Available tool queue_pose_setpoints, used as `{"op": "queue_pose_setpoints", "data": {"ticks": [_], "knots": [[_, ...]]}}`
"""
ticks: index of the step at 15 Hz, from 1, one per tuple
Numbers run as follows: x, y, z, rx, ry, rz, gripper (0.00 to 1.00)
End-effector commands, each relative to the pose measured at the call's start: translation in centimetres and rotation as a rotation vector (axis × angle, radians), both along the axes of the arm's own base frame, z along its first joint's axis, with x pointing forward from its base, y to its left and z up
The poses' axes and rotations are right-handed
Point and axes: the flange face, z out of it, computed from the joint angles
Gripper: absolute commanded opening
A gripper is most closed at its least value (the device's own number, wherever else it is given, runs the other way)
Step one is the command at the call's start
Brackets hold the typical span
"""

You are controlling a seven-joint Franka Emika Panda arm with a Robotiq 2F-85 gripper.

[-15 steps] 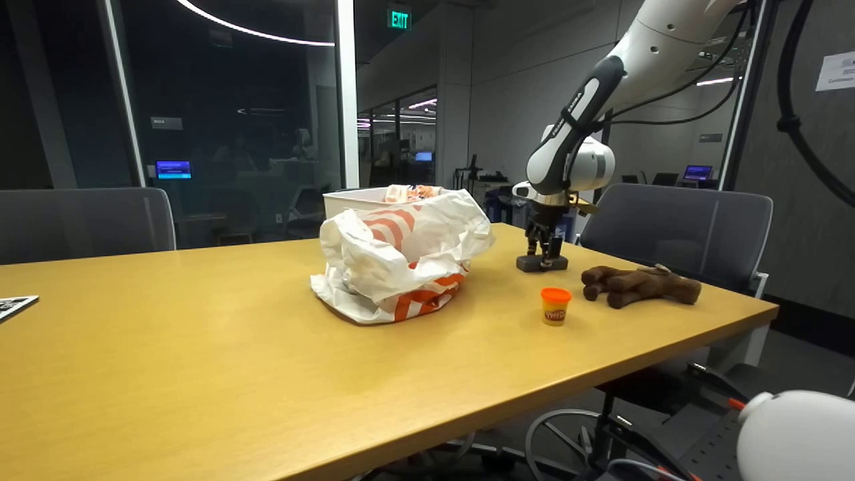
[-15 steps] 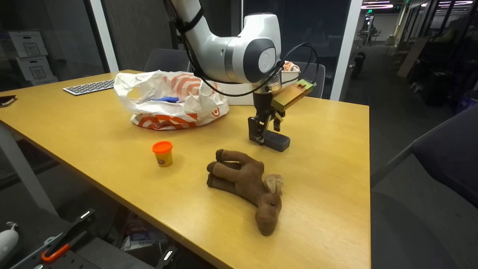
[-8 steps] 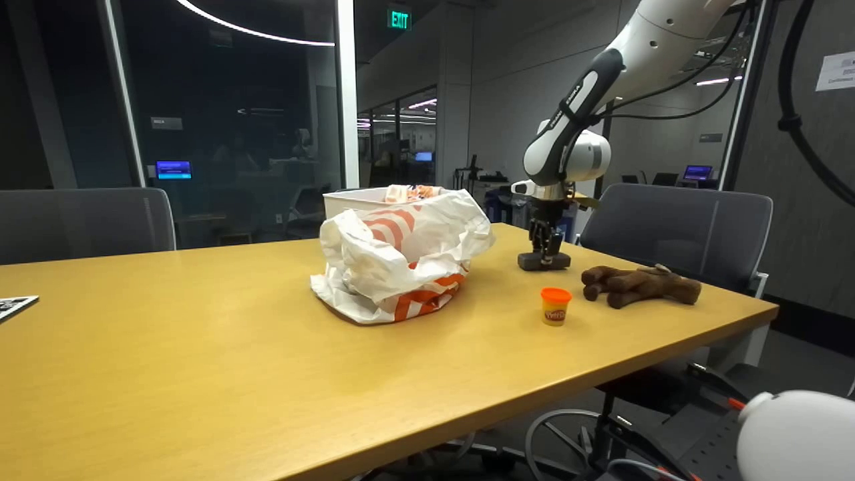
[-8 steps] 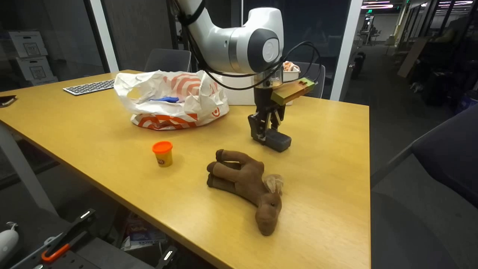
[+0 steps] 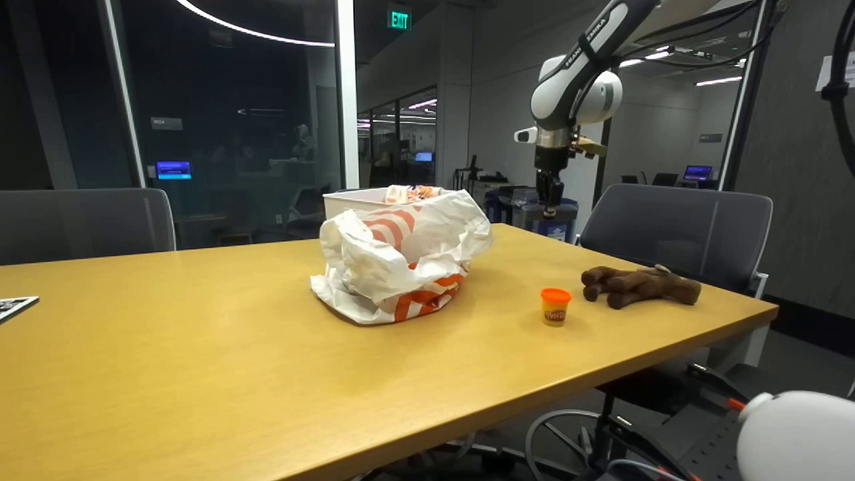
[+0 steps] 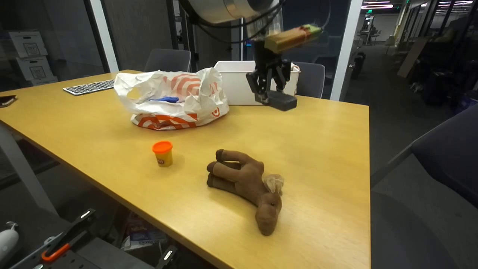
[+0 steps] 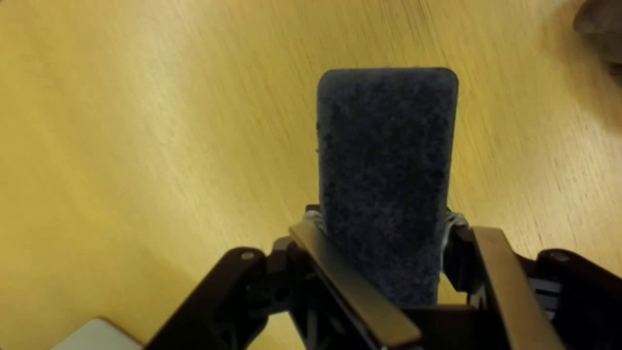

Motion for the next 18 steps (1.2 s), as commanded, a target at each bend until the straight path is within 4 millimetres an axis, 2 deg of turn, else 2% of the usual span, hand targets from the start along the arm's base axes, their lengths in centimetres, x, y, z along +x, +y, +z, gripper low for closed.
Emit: {"op": "queue_pose_setpoints", "data": {"ticks": [1, 4, 7, 9, 11, 13, 18], "knots": [[-3.8, 3.4, 7.3, -0.070, -0.036, -0.014, 0.31], [-6.4, 9.0, 11.2, -0.092, -0.003, 0.140, 0.31], [-7.1, 16.0, 12.3, -0.091, 0.006, 0.314, 0.31], [-6.5, 20.5, 11.3, -0.098, -0.004, 0.415, 0.31], [-5.6, 24.5, 9.2, -0.086, 0.006, 0.481, 0.31], [-4.6, 27.5, 6.5, -0.090, 0.021, 0.527, 0.31], [-2.3, 33.3, 0.4, -0.124, 0.078, 0.669, 0.31]]}}
